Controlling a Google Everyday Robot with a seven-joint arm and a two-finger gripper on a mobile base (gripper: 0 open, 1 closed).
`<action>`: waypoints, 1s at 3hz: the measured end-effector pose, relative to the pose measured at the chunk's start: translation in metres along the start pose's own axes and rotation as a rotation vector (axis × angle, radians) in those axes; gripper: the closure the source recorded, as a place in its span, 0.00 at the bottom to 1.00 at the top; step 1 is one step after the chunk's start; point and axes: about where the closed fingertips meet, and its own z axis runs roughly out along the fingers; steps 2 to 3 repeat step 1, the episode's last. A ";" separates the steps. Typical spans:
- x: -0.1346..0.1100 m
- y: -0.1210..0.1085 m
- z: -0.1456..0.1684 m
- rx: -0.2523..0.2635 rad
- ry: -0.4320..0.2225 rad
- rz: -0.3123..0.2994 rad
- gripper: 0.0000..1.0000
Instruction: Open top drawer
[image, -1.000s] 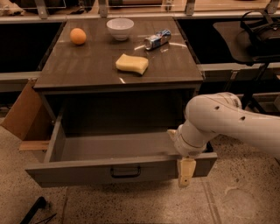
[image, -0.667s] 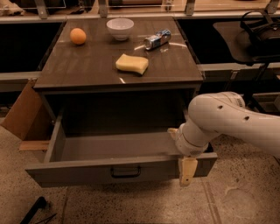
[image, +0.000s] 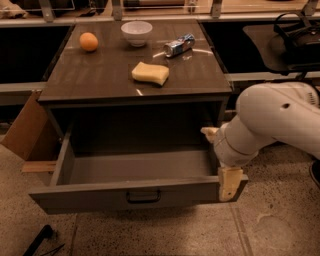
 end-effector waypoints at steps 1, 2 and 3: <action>0.000 -0.006 -0.039 0.059 0.045 -0.018 0.00; 0.000 -0.006 -0.039 0.059 0.045 -0.018 0.00; 0.000 -0.006 -0.039 0.059 0.045 -0.018 0.00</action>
Offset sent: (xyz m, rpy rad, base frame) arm 0.0000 0.0000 0.0000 0.0000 0.0000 0.0000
